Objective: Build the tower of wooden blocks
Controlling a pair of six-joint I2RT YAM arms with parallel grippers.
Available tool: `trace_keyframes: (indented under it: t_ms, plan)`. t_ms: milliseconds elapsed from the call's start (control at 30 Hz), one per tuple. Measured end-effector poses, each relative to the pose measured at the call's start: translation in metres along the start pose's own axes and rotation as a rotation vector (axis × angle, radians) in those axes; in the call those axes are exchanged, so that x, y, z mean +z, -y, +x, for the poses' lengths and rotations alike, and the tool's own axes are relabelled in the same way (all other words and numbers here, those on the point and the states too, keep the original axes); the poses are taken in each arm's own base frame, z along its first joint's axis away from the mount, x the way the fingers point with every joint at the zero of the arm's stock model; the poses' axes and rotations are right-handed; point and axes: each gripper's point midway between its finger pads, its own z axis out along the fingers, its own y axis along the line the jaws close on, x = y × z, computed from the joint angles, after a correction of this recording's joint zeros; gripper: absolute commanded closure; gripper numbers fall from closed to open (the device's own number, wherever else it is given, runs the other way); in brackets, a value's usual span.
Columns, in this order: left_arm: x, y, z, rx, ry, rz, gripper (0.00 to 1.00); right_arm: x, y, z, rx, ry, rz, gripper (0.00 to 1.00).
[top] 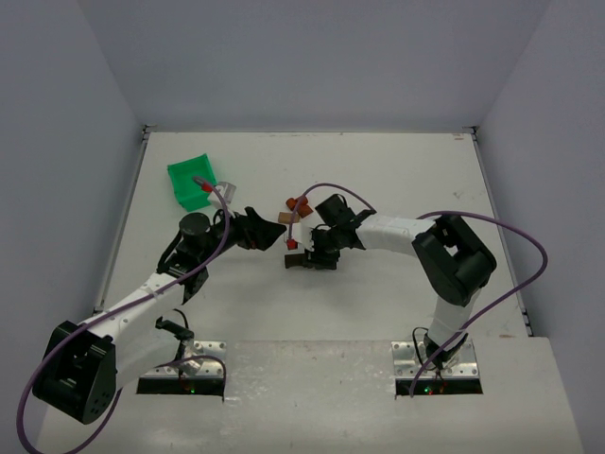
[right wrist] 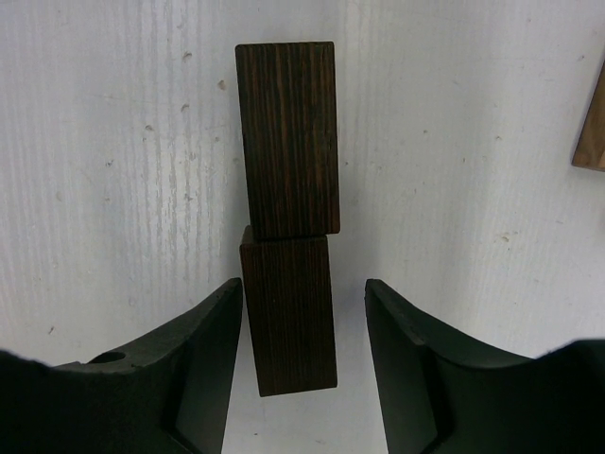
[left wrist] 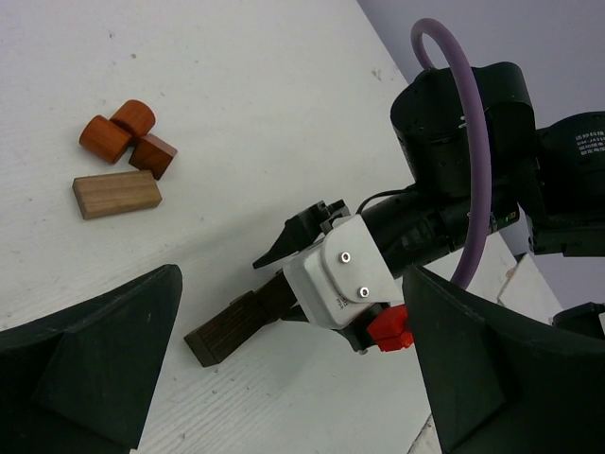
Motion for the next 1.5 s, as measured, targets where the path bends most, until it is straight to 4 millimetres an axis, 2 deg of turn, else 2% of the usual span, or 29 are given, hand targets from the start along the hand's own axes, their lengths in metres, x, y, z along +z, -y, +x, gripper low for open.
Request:
trace_keyframes:
  t_ms: [1100,1500]
  plan:
    - [-0.001,0.003,0.003,0.0,-0.011,0.019,0.0,0.002,0.01,-0.011,-0.008,0.025,0.047,0.43]
    - [-0.001,0.004,0.002,0.003,-0.008,0.026,0.0,0.003,-0.001,-0.014,-0.009,0.04,-0.005,0.45]
